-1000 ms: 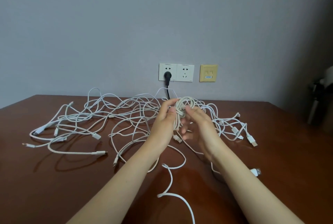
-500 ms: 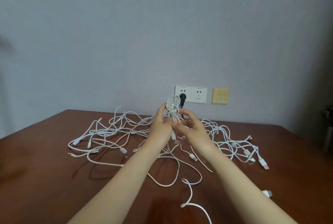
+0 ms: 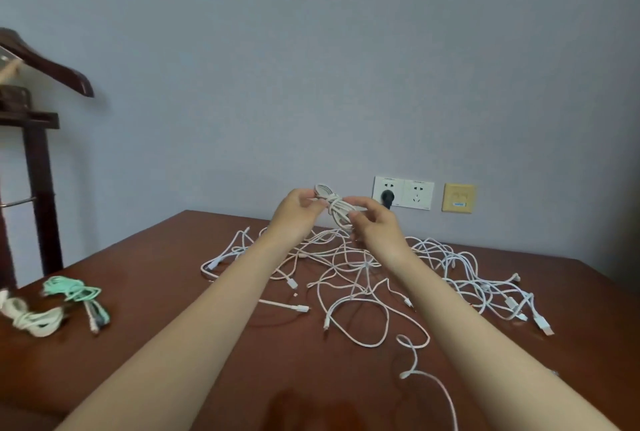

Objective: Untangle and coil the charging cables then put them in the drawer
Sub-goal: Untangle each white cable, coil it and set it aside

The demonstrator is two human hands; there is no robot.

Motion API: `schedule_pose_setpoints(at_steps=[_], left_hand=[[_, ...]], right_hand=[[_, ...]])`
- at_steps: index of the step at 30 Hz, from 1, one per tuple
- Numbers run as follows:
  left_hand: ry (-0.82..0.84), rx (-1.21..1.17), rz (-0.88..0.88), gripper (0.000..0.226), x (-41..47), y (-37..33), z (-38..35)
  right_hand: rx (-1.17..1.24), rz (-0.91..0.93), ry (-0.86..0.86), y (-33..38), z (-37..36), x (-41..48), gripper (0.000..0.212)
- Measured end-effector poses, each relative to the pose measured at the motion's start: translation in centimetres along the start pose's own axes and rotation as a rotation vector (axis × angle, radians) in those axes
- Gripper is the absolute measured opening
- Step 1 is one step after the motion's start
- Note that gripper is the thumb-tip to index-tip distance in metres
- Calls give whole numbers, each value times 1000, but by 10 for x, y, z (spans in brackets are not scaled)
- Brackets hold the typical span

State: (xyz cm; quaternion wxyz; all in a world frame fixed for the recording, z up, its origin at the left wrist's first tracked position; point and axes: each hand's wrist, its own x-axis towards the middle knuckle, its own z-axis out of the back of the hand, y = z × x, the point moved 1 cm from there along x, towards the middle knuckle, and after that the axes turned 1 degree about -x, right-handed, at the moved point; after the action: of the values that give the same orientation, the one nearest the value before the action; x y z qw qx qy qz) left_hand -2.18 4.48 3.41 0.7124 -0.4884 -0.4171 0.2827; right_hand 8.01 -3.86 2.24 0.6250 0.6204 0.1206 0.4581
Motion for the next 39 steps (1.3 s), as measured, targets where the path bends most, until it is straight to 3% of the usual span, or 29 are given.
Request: schedule_pose_setpoints(at_steps=[8, 15, 27, 33, 36, 39], left_hand=[[-32, -69, 75, 40, -2, 8, 60], [-97, -7, 96, 34, 8, 21, 108], [-162, 385, 76, 19, 29, 78, 207], [-93, 831, 12, 19, 37, 100, 248], [-68, 1088, 52, 19, 40, 111, 264], [-84, 1190, 126, 14, 41, 125, 277]], right_hand=[[189, -101, 118, 15, -47, 2, 17], [103, -107, 117, 21, -86, 10, 29], [-45, -116, 228, -9, -206, 15, 26], [-183, -36, 252, -28, -265, 17, 24], [-266, -4, 277, -36, -284, 15, 19], [-354, 18, 306, -45, -305, 13, 12]])
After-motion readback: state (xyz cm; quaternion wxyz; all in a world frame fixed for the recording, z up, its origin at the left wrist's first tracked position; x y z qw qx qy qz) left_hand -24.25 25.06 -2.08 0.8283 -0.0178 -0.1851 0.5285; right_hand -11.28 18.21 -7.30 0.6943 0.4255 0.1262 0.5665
